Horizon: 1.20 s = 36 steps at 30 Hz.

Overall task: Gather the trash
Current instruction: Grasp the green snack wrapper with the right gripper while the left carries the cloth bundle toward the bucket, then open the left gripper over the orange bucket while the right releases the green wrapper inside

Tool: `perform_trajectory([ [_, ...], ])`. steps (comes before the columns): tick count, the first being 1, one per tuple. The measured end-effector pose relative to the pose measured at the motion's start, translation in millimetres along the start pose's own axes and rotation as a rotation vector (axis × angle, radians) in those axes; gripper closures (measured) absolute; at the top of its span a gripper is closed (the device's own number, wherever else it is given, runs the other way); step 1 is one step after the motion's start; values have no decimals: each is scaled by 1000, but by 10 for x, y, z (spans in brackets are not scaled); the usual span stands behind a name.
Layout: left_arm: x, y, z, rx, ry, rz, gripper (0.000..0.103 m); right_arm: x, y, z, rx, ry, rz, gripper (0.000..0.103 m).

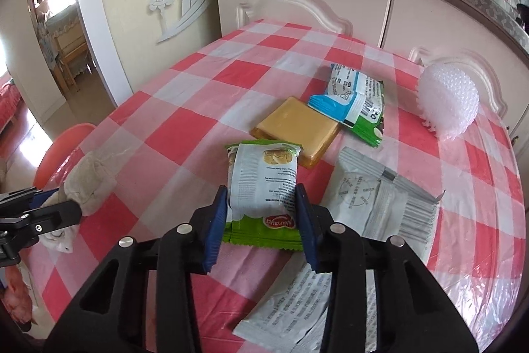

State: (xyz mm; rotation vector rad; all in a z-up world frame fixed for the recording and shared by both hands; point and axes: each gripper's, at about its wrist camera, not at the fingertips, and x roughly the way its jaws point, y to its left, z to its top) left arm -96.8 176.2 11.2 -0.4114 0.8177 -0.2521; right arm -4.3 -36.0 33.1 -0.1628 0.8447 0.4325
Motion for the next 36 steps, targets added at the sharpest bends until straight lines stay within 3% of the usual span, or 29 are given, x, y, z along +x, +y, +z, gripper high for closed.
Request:
perform_trajectory([
  [12,-344,463,-20,-89,-59,47,61,-145,471,163,-13,-34,134,63],
  [27,-903,1431,-118,-245,-147,219,61,-26,1886,491,-200,-4,395,63],
  [34,-936,1830,-197,-319,-141,289,61,215,2486,459,-284,60,480,62],
  [36,-900,1922,-233,-337,-129,302,55,289,2613,427,-302,79,487,60],
])
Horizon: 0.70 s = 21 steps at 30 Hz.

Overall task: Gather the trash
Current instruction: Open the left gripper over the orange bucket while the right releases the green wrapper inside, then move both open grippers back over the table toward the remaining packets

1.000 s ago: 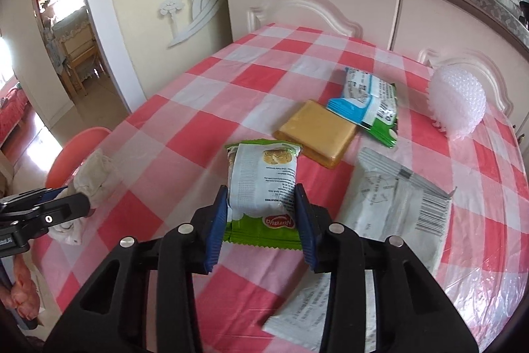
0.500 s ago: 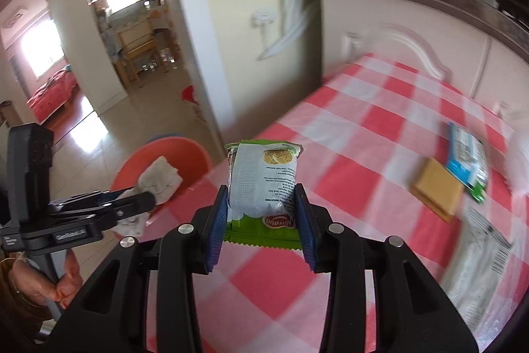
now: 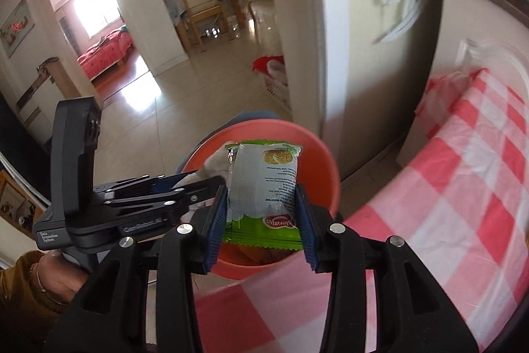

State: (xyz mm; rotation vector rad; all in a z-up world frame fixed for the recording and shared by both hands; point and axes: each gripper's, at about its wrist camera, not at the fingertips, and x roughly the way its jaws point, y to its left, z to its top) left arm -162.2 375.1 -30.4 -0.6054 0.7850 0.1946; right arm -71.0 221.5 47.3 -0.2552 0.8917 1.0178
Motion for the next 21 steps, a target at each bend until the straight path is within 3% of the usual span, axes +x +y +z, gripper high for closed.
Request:
perform_trajectory([
  [3,80,80,-24,-14,11,29,30,159,20,-31,6,30,6,42],
  [5,106,106,-25,-14,11,52,23,169,-16,-70,22,27,-1,34],
  [7,104,133,-13,-18,11,65,20,115,-103,-92,56,14,-2,25],
  [12,3,156,52,-51,-16,60,15,-207,-337,-192,140,-70,-29,14],
  [21,-136,-38,91,-72,-32,10,11,-824,-801,-489,274,-220,-84,10],
])
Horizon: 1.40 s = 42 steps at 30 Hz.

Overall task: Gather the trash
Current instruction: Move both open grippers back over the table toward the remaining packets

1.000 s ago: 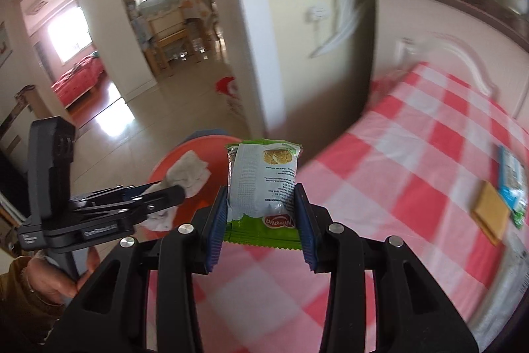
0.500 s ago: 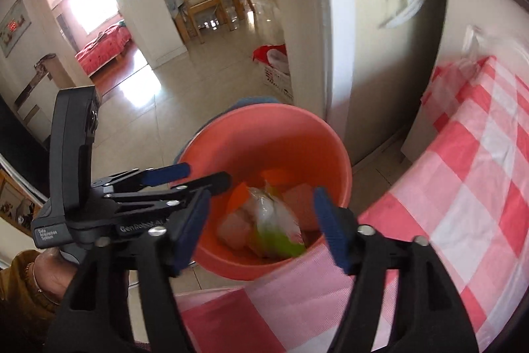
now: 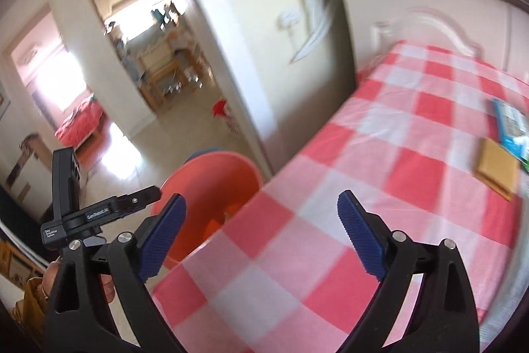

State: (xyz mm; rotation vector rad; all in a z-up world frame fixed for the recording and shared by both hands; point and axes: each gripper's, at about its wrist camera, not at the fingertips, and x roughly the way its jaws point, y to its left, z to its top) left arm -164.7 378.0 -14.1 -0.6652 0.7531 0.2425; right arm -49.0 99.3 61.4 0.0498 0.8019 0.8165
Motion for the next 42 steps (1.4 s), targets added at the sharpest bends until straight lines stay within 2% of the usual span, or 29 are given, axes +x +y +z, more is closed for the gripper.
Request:
perform_trajectory([
  [6,-50,-327,-61,38,14,-56,11,-350,-329,-35,67,-74,-29,8],
  [18,-52,-1208,-332,171,66,-146,11,-812,-880,-185,142,-146,-71,8],
  [26,-16,-1699,-519,254,102,-169,11,-1178,-1306,-232,223,-215,-102,8],
  [35,72,-2244,-776,359,156,-188,11,-1545,-1800,-313,277,-273,-205,8],
  [42,208,-2699,-922,439,184,-207,11,-1778,-2361,-450,407,-311,-229,8],
])
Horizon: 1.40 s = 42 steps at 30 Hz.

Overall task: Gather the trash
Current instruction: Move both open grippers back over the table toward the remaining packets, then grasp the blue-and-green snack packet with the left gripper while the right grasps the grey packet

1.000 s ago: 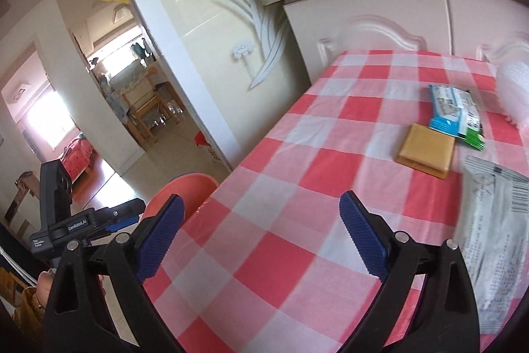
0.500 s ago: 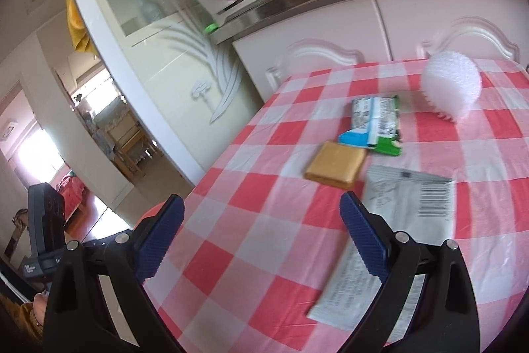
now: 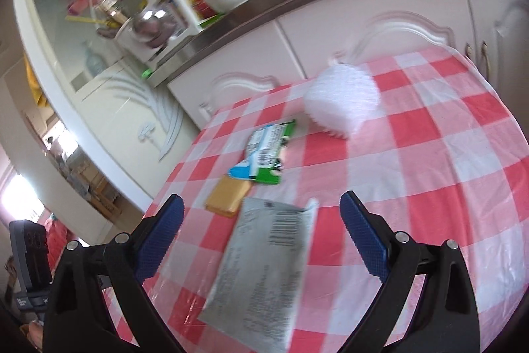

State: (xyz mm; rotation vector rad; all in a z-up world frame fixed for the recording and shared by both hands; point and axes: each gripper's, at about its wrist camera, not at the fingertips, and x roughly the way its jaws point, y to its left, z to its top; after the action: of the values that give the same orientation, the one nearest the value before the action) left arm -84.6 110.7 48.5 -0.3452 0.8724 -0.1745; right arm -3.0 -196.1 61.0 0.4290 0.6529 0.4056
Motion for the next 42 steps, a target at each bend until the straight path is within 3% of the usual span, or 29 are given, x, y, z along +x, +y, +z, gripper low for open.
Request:
perform_trajectory([
  [11,750,-868,675,140,44,-34,11,-175,-773,147,205,-74,-19,8],
  [18,1465,-1252,1182,213,99,33,11,-135,-970,191,258,-88,-18,8],
  [25,1943,-1291,1426,245,150,131,11,-66,-943,216,239,-79,-15,8],
  [31,2168,-1218,1488,216,189,140,11,-67,-963,224,248,-83,-3,8],
  [38,2237,-1250,1523,244,173,172,11,-53,-960,235,239,-79,-4,8],
  [42,2228,-1272,1499,273,157,223,22,-41,-947,237,232,-72,-4,7],
])
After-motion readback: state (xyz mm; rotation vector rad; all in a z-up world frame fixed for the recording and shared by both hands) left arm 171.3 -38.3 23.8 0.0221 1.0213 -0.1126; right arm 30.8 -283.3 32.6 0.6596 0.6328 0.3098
